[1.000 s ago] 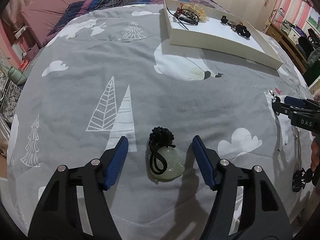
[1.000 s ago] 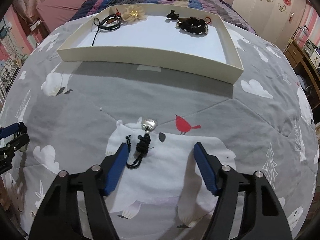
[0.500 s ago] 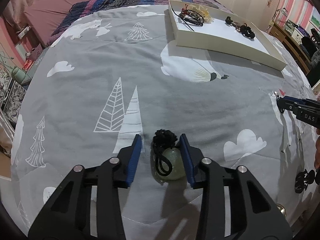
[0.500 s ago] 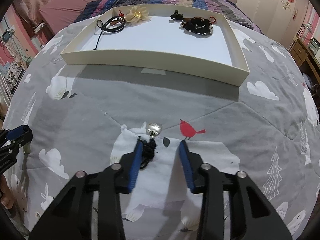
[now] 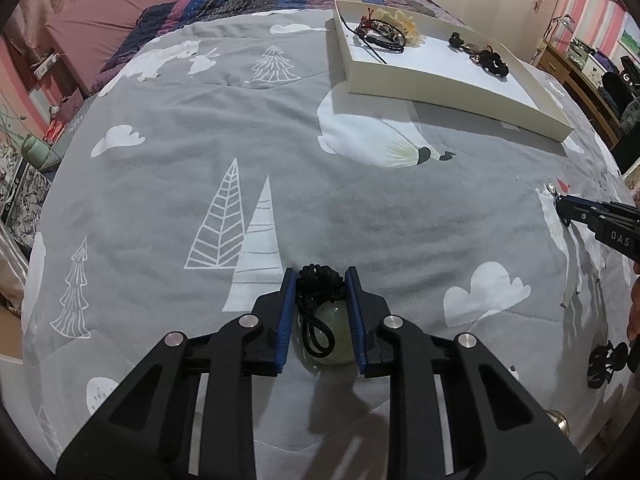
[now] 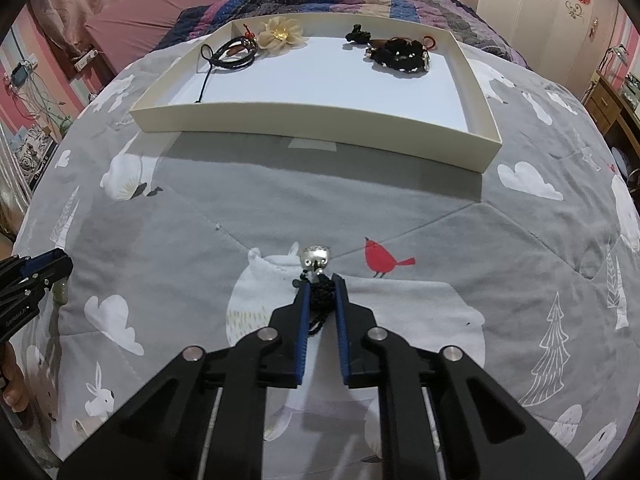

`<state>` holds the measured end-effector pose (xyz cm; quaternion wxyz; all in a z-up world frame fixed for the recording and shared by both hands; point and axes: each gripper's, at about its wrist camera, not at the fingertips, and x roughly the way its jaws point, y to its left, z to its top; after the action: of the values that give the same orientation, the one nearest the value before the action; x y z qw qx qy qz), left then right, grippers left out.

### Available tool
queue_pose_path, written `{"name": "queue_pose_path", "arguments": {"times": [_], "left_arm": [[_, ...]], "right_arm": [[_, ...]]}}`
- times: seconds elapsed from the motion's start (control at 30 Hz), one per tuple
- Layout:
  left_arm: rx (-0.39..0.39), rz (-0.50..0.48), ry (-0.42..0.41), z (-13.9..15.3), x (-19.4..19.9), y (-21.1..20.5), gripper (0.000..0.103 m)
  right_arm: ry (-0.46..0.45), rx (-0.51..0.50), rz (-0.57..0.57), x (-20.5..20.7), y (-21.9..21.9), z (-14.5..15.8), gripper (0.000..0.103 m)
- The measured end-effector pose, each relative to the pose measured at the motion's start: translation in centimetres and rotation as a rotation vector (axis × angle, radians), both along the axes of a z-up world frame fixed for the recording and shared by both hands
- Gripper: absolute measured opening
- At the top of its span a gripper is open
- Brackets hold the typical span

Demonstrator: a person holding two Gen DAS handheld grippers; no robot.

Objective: Organize jewelry
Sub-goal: 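Carry the jade pendant and earring into the tray and open both tools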

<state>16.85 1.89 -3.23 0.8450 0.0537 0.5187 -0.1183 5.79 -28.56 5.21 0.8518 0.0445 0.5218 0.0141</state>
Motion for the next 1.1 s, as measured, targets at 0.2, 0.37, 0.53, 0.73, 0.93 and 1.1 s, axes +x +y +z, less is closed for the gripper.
{"name": "queue_pose_path", "arguments": {"times": [0.2,0.37,0.53,0.73,0.93,1.1], "left_arm": [[-0.005,0.004,0.010,0.0,0.2,0.0,0.022],[-0.013,0.000,0.014,0.1,0.2,-0.3,0.021],[-0.022,-0.002,0.013,0.2,0.3,-0.5,0.021],[-0.030,-0.012,0.008,0.7,0.7,-1.4,0.021],[-0.031,-0.057,-0.018,2.3,2.1,-3.6,0.021],[-0.066,-0.098,-0.040,4.7,4.2,-5.6,0.019]], "right_arm": [[-0.007,-0.006,0.010,-0.1,0.0,0.0,0.011],[-0.017,0.000,0.007,-0.2,-0.2,0.2,0.011],[-0.026,0.003,0.000,-0.3,-0.5,0.5,0.011],[-0.049,0.001,-0.008,-0.5,-0.8,1.2,0.011],[-0.075,-0.006,-0.011,-0.2,-1.1,2.3,0.011],[-0.109,-0.013,-0.021,0.4,-2.0,4.1,0.011]]}}
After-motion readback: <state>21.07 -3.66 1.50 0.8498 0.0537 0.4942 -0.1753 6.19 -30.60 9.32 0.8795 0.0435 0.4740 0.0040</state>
